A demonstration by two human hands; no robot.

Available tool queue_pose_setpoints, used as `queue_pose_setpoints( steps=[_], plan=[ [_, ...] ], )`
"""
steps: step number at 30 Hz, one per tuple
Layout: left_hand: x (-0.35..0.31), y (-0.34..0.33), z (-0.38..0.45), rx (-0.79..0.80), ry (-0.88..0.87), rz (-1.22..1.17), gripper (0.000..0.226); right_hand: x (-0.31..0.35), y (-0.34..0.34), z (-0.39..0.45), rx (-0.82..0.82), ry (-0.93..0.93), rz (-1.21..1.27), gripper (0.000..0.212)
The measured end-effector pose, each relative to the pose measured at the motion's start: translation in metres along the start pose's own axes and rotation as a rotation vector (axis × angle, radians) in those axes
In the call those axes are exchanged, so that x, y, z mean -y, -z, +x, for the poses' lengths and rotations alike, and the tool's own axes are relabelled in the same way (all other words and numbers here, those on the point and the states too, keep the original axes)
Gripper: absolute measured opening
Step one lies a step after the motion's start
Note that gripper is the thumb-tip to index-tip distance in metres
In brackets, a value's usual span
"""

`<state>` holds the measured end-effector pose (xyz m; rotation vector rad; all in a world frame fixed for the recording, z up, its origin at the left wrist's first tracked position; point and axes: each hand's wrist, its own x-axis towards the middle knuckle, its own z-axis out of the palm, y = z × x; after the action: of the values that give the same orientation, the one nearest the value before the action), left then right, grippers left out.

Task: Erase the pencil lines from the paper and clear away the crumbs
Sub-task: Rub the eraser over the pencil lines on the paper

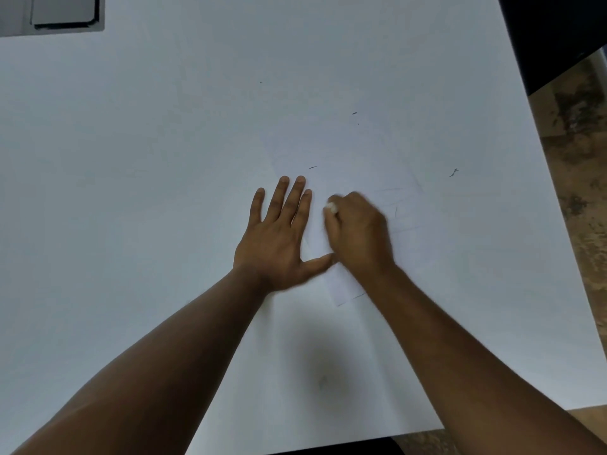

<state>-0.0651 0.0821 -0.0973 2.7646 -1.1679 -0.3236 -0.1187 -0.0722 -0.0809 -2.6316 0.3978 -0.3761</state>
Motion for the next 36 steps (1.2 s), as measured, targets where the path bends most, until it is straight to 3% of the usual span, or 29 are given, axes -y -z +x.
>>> queue_pose_setpoints(
  steps=[3,10,16,21,25,31,34,36],
  plan=[
    [0.000,-0.001,-0.001,-0.005,-0.010,0.000,0.107,0.003,-0.002,-0.011,0.073,0.125,-0.015,0.027],
    [-0.002,0.003,-0.001,0.006,0.016,-0.002,0.110,-0.055,0.024,0.025,-0.139,-0.143,-0.094,0.020],
    [-0.002,0.002,0.000,0.005,0.011,0.002,0.110,-0.017,0.007,0.000,-0.008,0.029,-0.034,0.016],
    [-0.003,0.003,-0.001,0.002,0.015,-0.013,0.109,-0.071,0.032,0.022,-0.146,-0.153,-0.142,0.015],
    [-0.003,0.003,-0.001,0.006,0.017,-0.013,0.109,-0.064,0.032,0.026,-0.161,-0.233,-0.112,0.016],
    [-0.002,0.000,-0.001,-0.011,0.005,-0.009,0.109,-0.011,0.011,0.005,0.050,0.079,0.019,0.021],
    [-0.002,0.001,-0.001,0.002,0.007,-0.009,0.109,-0.021,0.012,0.014,0.102,0.221,-0.041,0.022],
    [-0.003,0.002,0.000,0.012,0.009,-0.013,0.110,-0.040,0.017,0.034,0.091,0.210,-0.115,0.023]
  ],
)
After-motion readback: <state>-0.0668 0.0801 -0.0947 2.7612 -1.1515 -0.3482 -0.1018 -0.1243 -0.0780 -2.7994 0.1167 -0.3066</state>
